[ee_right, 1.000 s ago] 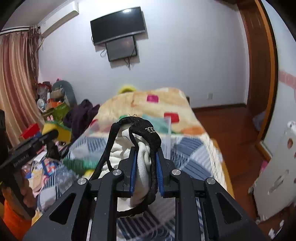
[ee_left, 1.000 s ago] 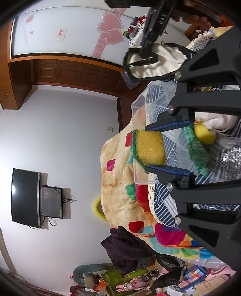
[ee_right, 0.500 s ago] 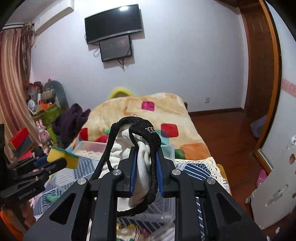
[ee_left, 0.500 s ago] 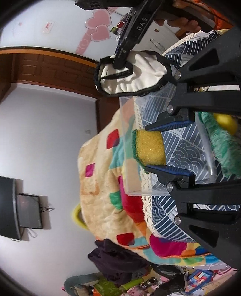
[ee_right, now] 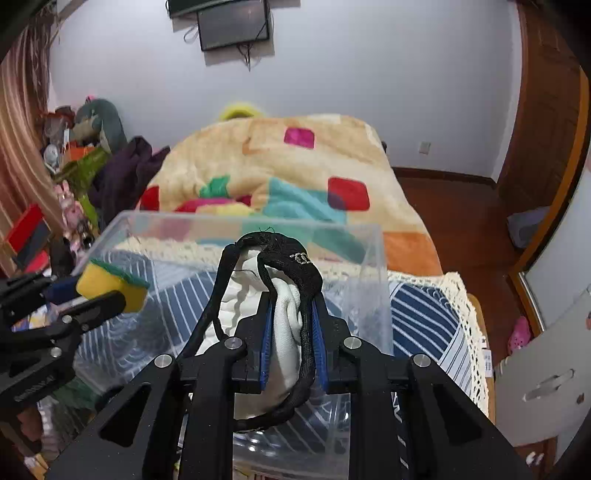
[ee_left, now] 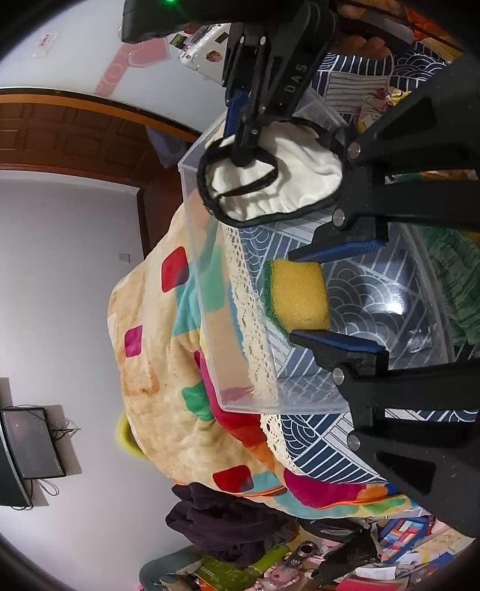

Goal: Organize soft objects
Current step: 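Carry the sponge and eye mask over the clear plastic box with both tools, then open both tools to drop the sponge and eye mask into the box, then grasp the green knitted cloth with the left tool while the right tool grasps the white pouch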

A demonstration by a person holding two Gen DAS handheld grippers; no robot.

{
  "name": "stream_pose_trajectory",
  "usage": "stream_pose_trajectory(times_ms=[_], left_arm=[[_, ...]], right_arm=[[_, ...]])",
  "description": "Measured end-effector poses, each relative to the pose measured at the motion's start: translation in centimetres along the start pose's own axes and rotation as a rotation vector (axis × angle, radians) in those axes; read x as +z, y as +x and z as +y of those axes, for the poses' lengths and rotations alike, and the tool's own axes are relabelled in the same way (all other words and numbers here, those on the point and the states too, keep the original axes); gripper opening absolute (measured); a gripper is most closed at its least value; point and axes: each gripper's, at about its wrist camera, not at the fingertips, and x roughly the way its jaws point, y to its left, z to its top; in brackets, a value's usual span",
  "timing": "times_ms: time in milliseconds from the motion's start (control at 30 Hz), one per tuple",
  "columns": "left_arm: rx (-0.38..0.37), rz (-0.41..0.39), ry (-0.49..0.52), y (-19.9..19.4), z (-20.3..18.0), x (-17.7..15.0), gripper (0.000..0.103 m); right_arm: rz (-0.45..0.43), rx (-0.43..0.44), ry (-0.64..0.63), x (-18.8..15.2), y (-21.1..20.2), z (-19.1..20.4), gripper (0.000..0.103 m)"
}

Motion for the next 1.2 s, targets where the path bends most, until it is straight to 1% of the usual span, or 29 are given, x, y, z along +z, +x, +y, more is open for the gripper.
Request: stream_pose_trajectory(times_ms=[67, 133, 200, 267, 300, 367, 400, 433, 467, 500, 533, 600, 633, 700, 767, 867, 900, 1033, 1200], left_arm=[[0.002, 0.005, 0.000, 0.0, 0.1, -0.1, 0.035], [-0.006, 0.012, -0.006, 0.1, 0.2, -0.1, 0.038], [-0.019, 0.020, -0.018, 0.0, 0.4, -0.2, 0.038], [-0.031, 0.015, -0.028, -0.4, 0.6, -0.3, 0.039], [-0.036, 0.008, -0.038, -0.7, 0.7, -0.4, 0.043], [-0.045, -0.005, -0.050, -1.2, 0.7, -0.5, 0.049], [-0.046, -0.015, -0.055, -1.6, 0.7, -0.5, 0.053], [-0.046, -0.027, -0.055, -2.0, 0.7, -0.5, 0.054], [-0.044, -0.035, -0.052, -2.4, 0.7, -0.5, 0.055], [-0.041, -0.044, -0.050, -2.8, 0.6, -0.5, 0.058], [-0.038, -0.050, -0.050, -3.1, 0.6, -0.5, 0.063], [-0.021, -0.095, -0.058, -4.5, 0.7, -0.7, 0.069], [-0.009, -0.107, -0.059, -4.8, 0.7, -0.7, 0.073], [0.025, -0.151, -0.049, -6.0, 0.7, -0.9, 0.077], [0.041, -0.179, -0.045, -7.1, 0.7, -1.3, 0.083], [0.039, -0.200, -0.049, -8.4, 1.0, -2.1, 0.089], [0.036, -0.204, -0.049, -8.6, 1.0, -2.3, 0.091], [0.030, -0.214, -0.050, -9.5, 1.2, -3.7, 0.092], [0.033, -0.177, -0.037, -9.1, 1.1, -6.0, 0.093]], right_arm=[[0.017, 0.009, -0.005, -0.2, -0.1, -0.1, 0.021], [0.013, 0.011, -0.011, -0.3, -0.3, -0.2, 0.022], [0.017, 0.015, -0.025, -0.7, -0.8, -0.1, 0.022], [0.017, 0.026, -0.030, -0.7, -1.0, 0.0, 0.027], [0.015, 0.032, -0.032, -0.8, -1.4, 0.0, 0.029], [0.014, 0.050, -0.038, -0.9, -1.8, 0.1, 0.041], [-0.001, 0.051, -0.037, -1.0, -2.2, 0.1, 0.044], [-0.013, 0.049, -0.037, -1.0, -2.6, 0.1, 0.050], [-0.023, 0.049, -0.038, -1.0, -2.9, 0.2, 0.053], [-0.033, 0.051, -0.039, -1.0, -3.3, 0.2, 0.053], [-0.040, 0.057, -0.040, -1.0, -3.7, 0.3, 0.053], [-0.059, 0.065, -0.042, -1.1, -4.5, 0.4, 0.054], [-0.070, 0.064, -0.041, -1.0, -4.8, 0.5, 0.057], [-0.103, 0.065, -0.044, -1.0, -5.7, 0.7, 0.064], [-0.143, 0.064, -0.044, -1.2, -6.9, 1.0, 0.075], [-0.203, 0.042, -0.061, -1.7, -8.4, 1.6, 0.082], [-0.214, 0.044, -0.062, -1.8, -8.7, 1.8, 0.082], [-0.239, 0.064, -0.057, -2.6, -9.5, 2.3, 0.082], [-0.232, 0.102, -0.048, -4.1, -9.4, 3.2, 0.082]])
